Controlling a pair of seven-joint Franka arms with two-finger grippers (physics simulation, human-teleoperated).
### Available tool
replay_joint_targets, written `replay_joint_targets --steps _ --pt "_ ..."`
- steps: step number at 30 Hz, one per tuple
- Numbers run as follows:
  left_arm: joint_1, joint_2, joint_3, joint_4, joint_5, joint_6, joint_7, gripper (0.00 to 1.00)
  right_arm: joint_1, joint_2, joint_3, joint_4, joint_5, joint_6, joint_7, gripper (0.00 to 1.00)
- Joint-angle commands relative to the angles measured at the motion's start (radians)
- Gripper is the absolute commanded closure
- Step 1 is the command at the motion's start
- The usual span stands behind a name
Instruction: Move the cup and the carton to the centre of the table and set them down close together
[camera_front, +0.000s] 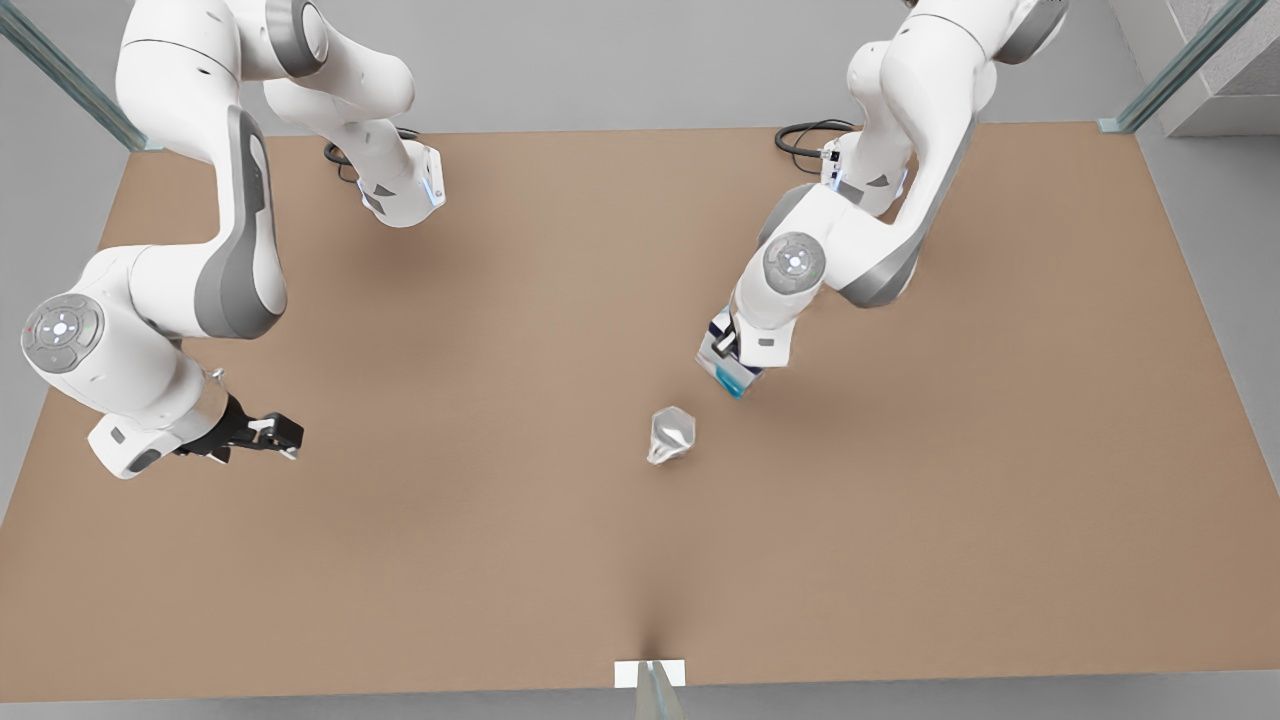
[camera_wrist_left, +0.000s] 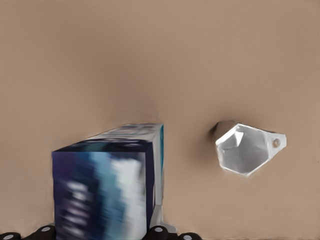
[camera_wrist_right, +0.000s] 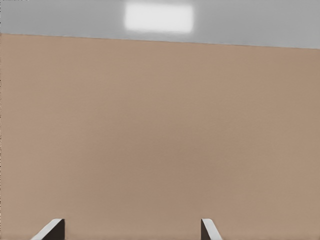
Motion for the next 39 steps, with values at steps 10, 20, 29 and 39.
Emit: replay_joint_targets --steps 10,20,29,39 --pt "-0.134 0.214 0.001 0.189 0.004 0.052 -0.205 0.39 0.002 -0.001 0.002 0.002 0.002 0.000 0.000 0.00" --pt "-0.155 0.229 0.001 0.146 0.010 0.053 -0.202 0.37 -0.011 -0.006 0.000 0.000 -0.015 -0.003 -0.002 0.00" --pt "-0.158 0.237 0.006 0.144 0.010 0.058 -0.199 0.00 -0.011 -0.015 -0.002 0.006 -0.015 -0.028 -0.003 0.00" --pt "-0.161 0.167 0.001 0.170 0.061 -0.072 -0.202 0.00 -0.012 -0.017 -0.002 0.008 -0.008 -0.031 -0.003 0.00"
